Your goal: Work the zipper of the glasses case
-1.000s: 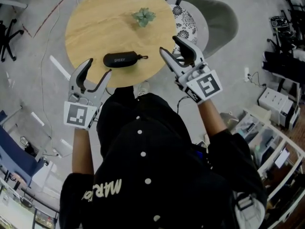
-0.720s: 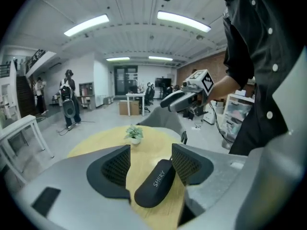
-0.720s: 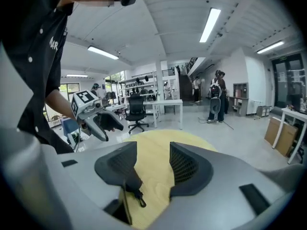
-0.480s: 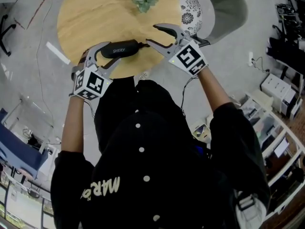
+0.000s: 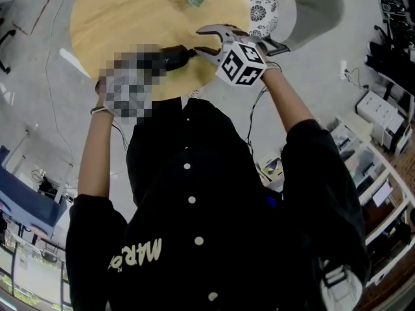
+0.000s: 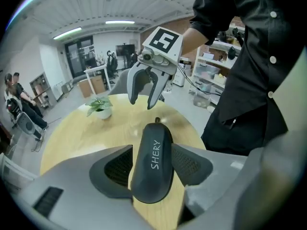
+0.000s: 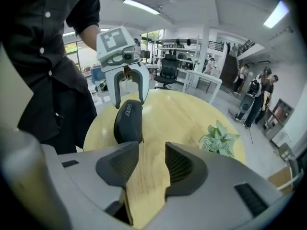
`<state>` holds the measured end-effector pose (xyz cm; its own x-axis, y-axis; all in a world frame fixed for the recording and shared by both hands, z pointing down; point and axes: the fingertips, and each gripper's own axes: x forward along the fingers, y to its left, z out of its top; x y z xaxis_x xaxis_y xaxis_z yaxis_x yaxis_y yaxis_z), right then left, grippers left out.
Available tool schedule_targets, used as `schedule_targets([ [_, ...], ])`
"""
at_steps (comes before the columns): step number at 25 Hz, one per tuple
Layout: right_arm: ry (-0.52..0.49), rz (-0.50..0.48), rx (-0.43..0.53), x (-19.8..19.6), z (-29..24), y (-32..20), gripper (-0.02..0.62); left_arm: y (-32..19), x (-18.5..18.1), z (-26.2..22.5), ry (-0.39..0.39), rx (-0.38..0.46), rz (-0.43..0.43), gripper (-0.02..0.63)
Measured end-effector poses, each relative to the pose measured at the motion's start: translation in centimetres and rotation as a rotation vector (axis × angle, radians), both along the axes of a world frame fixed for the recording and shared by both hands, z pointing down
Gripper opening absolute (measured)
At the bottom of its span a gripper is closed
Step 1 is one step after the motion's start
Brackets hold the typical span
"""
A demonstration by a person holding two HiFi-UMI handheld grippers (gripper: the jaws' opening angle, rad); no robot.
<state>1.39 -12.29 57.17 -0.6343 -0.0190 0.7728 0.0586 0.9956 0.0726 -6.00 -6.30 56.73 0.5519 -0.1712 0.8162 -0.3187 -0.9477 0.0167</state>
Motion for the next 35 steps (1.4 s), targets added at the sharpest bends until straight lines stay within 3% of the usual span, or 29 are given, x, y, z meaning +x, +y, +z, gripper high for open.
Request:
schedule_targets([
  [13, 0.132, -0.248, 0.017, -0.9, 3.9, 0.7, 0.153, 0.7, 0.3, 2.6, -0.046, -0.08, 0.077, 0.184],
  [23, 0.279, -0.702, 0.186, -2.9, 5.2, 1.8, 0.114, 0.8, 0.2, 2.9, -0.045, -0.078, 0.069, 0.184],
  [35, 0.447, -1.165, 0.23, -3.1, 6.6, 2.9, 0.138, 0.9, 0.1, 3.2, -0.066, -0.115, 0.094, 0.184],
])
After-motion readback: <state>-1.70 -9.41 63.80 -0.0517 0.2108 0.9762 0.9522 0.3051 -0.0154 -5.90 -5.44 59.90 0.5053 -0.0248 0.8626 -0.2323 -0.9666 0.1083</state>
